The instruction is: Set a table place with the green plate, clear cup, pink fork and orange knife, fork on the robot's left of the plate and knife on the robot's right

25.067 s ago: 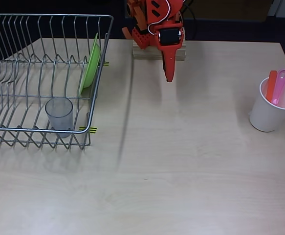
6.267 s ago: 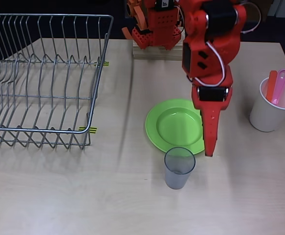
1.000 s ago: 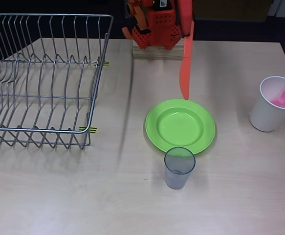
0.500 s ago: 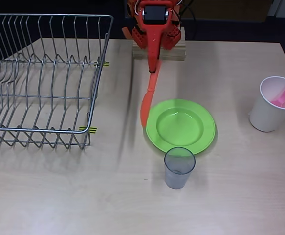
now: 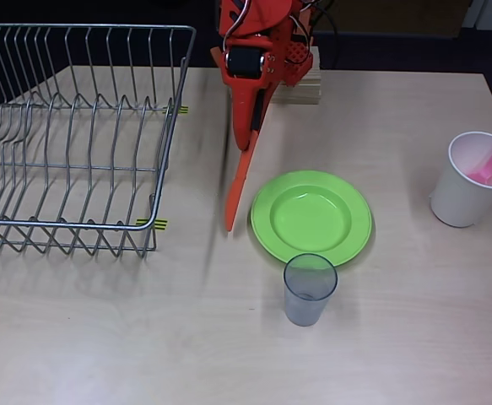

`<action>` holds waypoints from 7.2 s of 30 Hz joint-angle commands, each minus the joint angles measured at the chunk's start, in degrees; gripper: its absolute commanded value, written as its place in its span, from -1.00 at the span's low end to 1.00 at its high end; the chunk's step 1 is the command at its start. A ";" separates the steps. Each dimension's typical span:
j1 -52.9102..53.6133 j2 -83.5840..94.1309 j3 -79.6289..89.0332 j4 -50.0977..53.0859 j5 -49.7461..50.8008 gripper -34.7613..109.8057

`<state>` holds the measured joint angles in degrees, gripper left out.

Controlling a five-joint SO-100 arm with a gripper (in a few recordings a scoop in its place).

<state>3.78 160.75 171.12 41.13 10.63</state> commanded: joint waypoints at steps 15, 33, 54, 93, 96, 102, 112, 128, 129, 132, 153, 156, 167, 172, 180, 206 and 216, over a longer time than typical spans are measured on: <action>-0.70 -33.57 -12.04 -13.27 -2.11 -0.52; 2.55 -43.95 -13.27 -8.09 -0.53 -0.32; 2.99 -47.46 -14.68 -7.38 1.85 -0.22; -58.71 -66.45 -80.51 40.43 95.19 -0.12; -62.05 -69.79 -84.55 39.37 104.94 -0.11; -64.95 -79.54 -96.24 39.81 109.34 -0.09; -67.41 -89.47 -112.06 37.53 112.15 0.01; -69.26 -102.48 -123.22 38.23 115.31 -0.05; -69.26 -103.01 -123.49 38.32 115.22 -0.06; -69.26 -104.24 -124.10 39.37 114.96 -0.10; -65.39 -101.87 -123.93 44.74 105.03 -0.42; -65.13 -101.78 -123.84 44.21 103.97 -0.39; -65.39 -102.04 -124.72 41.75 104.68 -0.26; -65.48 -102.66 -126.21 41.57 104.68 -0.26; -65.21 -104.24 -128.41 41.66 104.94 -0.30; -61.79 -95.10 -119.44 45.35 96.94 -0.52; -59.68 -85.61 -120.06 49.75 86.48 -0.52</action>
<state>-55.99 69.70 51.94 89.56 98.96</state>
